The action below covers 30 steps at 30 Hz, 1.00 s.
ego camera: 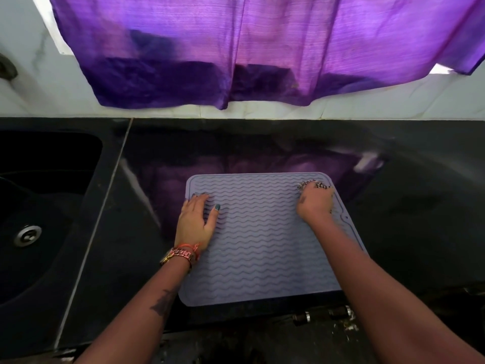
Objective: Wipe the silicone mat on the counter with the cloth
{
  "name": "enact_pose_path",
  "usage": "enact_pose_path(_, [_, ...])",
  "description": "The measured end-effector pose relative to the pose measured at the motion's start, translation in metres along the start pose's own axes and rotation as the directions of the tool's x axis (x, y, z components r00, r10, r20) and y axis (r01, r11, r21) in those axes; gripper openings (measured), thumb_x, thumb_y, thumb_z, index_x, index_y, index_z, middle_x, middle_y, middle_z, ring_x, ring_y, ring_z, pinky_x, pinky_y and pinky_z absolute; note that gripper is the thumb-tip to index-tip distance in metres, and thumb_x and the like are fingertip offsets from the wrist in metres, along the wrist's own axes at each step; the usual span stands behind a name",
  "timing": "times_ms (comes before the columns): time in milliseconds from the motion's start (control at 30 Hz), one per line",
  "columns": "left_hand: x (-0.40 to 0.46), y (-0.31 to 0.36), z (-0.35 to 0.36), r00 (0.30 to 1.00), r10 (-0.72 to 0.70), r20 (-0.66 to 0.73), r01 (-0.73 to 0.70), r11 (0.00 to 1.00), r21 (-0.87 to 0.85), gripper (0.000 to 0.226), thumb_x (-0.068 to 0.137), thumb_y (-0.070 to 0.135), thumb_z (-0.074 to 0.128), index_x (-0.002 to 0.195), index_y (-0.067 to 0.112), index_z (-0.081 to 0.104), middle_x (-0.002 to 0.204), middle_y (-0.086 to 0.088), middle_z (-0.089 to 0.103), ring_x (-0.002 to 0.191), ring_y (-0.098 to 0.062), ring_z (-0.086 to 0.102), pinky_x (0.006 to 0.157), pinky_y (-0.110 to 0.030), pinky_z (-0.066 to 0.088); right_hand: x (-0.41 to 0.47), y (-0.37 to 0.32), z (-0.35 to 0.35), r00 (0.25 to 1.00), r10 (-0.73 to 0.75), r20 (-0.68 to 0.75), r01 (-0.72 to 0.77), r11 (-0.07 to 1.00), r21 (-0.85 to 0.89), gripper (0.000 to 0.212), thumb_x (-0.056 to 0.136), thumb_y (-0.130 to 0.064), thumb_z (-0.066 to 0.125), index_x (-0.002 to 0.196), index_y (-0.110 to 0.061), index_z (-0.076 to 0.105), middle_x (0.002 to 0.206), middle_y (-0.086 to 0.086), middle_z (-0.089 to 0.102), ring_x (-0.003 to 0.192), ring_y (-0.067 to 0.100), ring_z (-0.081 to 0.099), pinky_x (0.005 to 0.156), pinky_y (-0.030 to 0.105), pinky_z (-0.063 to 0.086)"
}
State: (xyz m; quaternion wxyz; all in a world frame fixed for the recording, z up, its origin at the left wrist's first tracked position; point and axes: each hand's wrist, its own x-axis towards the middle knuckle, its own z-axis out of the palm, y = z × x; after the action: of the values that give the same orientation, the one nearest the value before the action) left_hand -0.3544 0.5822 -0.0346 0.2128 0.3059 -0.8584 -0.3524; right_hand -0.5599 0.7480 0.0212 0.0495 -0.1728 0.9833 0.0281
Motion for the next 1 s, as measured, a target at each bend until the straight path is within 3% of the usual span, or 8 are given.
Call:
enact_pose_path(233, [0.002,0.0,0.001,1.0,0.002,-0.015,-0.002,1.0,-0.002,0.061,0.083,0.052,0.034,0.126,0.012,0.049,0.133,-0.008,0.053,0.13,-0.025,0.04,0.112,-0.047,0.029,-0.021,-0.052,0.01,0.994,-0.112,0.015,0.112,0.994,0.016,0.051,0.095,-0.003,0.032,0.144,0.006,0.018,0.129,0.025,0.054,0.125,0.036,0.039,0.1,0.035,0.037])
enact_pose_path(400, [0.003,-0.003,0.002,1.0,0.0,-0.008,0.0,1.0,0.02,0.071,0.079,0.06,0.027,0.128,0.012,0.048,0.135,-0.007,0.051,0.131,-0.025,0.038,0.113,-0.047,0.028,-0.048,-0.089,0.006,0.951,-0.304,0.05,0.295,0.945,0.144,0.053,0.094,-0.009,0.038,0.145,-0.002,0.022,0.131,0.03,0.047,0.124,0.038,0.042,0.098,0.035,0.041])
enact_pose_path(500, [0.003,-0.002,0.002,1.0,0.001,-0.006,-0.001,1.0,0.018,0.072,0.079,0.06,0.027,0.129,0.013,0.047,0.136,-0.007,0.051,0.133,-0.025,0.037,0.113,-0.046,0.028,-0.04,-0.079,-0.007,0.917,-0.398,0.043,0.323,0.801,0.505,0.049,0.088,-0.011,0.05,0.136,-0.01,0.045,0.122,0.021,0.061,0.116,0.033,0.055,0.094,0.032,0.045])
enact_pose_path(567, [0.002,-0.001,0.002,1.0,-0.003,-0.011,0.003,1.0,0.004,0.073,0.078,0.061,0.026,0.129,0.013,0.047,0.136,-0.006,0.051,0.133,-0.024,0.037,0.114,-0.045,0.026,-0.028,-0.059,-0.023,0.923,-0.365,0.124,0.115,0.569,0.814,0.043,0.086,-0.003,0.056,0.128,-0.008,0.057,0.116,0.014,0.066,0.106,0.024,0.061,0.084,0.027,0.048])
enact_pose_path(633, [0.001,0.0,0.002,1.0,0.0,-0.017,0.0,1.0,-0.005,0.073,0.078,0.06,0.026,0.129,0.013,0.047,0.137,-0.006,0.051,0.134,-0.023,0.036,0.116,-0.043,0.024,-0.012,-0.033,-0.038,0.962,-0.252,0.104,0.026,0.466,0.885,0.037,0.086,-0.001,0.056,0.123,-0.007,0.06,0.107,0.013,0.067,0.098,0.02,0.061,0.071,0.025,0.046])
enact_pose_path(733, [0.002,0.0,0.002,1.0,0.002,-0.025,-0.002,1.0,-0.001,0.072,0.078,0.059,0.027,0.129,0.013,0.047,0.137,-0.006,0.051,0.134,-0.023,0.036,0.116,-0.042,0.023,0.01,0.012,-0.049,0.995,-0.009,-0.096,0.068,0.773,0.631,0.039,0.091,-0.021,0.056,0.13,-0.027,0.054,0.111,0.008,0.066,0.103,0.025,0.06,0.081,0.027,0.046])
enact_pose_path(800, [0.002,-0.002,0.002,1.0,-0.005,-0.023,0.004,1.0,-0.004,0.071,0.079,0.059,0.028,0.129,0.014,0.047,0.137,-0.005,0.051,0.135,-0.023,0.036,0.116,-0.043,0.024,0.018,0.029,-0.04,0.996,0.035,-0.088,0.003,0.915,0.404,0.043,0.093,-0.024,0.05,0.135,-0.034,0.047,0.121,0.016,0.06,0.111,0.034,0.053,0.09,0.033,0.046])
enact_pose_path(1000, [0.004,-0.004,0.004,1.0,-0.007,-0.026,0.007,1.0,-0.006,0.061,0.084,0.053,0.034,0.129,0.014,0.047,0.137,-0.006,0.051,0.134,-0.023,0.036,0.117,-0.041,0.023,0.023,-0.001,0.001,0.999,-0.006,-0.032,0.007,1.0,0.026,0.046,0.093,-0.02,0.039,0.139,-0.018,0.039,0.121,0.018,0.061,0.121,0.033,0.046,0.104,0.036,0.035])
